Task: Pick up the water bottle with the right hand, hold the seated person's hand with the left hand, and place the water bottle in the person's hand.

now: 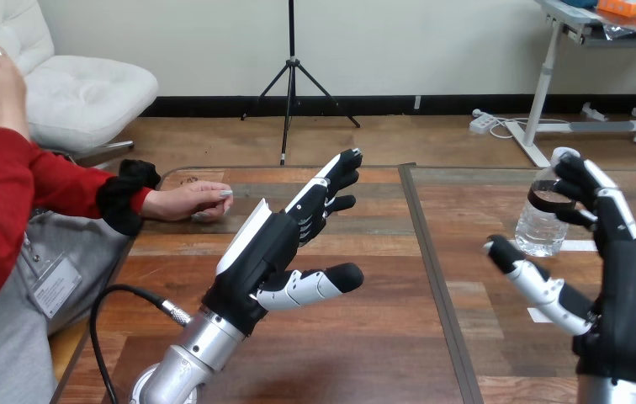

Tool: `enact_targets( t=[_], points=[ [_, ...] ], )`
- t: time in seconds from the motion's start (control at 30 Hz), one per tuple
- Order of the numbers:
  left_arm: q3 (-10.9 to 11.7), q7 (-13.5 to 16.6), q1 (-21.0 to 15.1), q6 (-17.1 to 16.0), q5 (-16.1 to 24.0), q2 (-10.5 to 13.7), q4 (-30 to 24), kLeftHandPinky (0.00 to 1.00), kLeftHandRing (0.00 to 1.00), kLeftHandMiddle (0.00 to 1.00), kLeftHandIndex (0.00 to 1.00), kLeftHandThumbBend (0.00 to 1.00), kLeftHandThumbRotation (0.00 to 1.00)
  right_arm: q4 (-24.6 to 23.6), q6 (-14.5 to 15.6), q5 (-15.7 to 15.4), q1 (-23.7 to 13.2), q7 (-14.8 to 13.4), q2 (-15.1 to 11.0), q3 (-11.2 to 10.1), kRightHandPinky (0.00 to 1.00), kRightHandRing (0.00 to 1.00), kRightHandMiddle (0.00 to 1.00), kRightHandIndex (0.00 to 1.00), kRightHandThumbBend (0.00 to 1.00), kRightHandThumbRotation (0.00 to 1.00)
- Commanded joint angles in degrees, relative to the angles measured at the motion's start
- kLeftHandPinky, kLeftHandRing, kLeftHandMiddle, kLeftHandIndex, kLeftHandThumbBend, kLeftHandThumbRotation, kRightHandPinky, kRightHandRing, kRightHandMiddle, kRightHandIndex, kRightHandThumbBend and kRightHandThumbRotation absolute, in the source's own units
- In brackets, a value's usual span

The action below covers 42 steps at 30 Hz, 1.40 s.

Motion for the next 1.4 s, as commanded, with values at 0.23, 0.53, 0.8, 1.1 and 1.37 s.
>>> enact_targets(
  t=[0.23,0.53,0.8,1.1,1.37],
  points=[
    [0.75,-0.18,-4.15,-0.46,-0.87,0.04,-0.1,0.88,0.95,0.97,0.96,1.0,0.7,0.6,0.75,2.03,-6.13,0.19,-2.56,-1.91,0.68,0.8,0.81,0.83,1.0,0.6],
    [0.84,-0.45,-4.31,-0.56,-1.35,0.02,-0.23,0.87,0.95,0.96,0.96,1.0,0.7,2.45,2.39,2.74,-7.94,0.14,-4.19,-2.85,0.66,0.8,0.82,0.83,1.0,0.59],
    [0.94,-0.67,-4.25,-0.42,-1.75,0.01,-0.55,0.86,0.94,0.96,0.95,1.0,0.7,2.2,4.87,2.98,-9.17,0.3,-5.7,-3.63,0.64,0.8,0.82,0.83,1.0,0.59],
    [1.19,-0.7,-4.18,-0.79,-1.65,0.11,-0.37,0.86,0.95,0.96,0.95,1.0,0.7,-0.33,9.41,2.11,-9.97,1.42,-7.66,-4.59,0.67,0.84,0.85,0.86,1.0,0.58],
    [1.19,-1.04,-3.75,-0.45,-1.9,0.02,-0.71,0.86,0.95,0.96,0.95,1.0,0.7,-2.56,13.8,0.66,-11.14,2.51,-10.73,-5.16,0.69,0.86,0.86,0.88,1.0,0.57]
  ],
)
